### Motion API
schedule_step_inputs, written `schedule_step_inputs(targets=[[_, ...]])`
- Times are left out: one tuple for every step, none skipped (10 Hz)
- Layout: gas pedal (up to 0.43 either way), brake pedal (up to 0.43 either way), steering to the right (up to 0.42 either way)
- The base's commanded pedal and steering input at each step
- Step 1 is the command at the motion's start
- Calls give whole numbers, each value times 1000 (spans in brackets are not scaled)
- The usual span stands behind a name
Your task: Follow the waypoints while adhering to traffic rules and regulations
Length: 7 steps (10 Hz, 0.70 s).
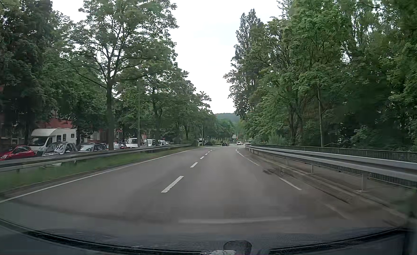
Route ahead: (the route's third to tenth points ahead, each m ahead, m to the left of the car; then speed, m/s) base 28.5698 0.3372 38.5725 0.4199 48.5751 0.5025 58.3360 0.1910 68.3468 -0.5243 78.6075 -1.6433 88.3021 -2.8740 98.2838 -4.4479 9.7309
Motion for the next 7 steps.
schedule_step_inputs(targets=[[28,0,8],[47,0,8],[47,0,7],[47,0,6],[59,0,5],[59,0,6],[59,0,5]])
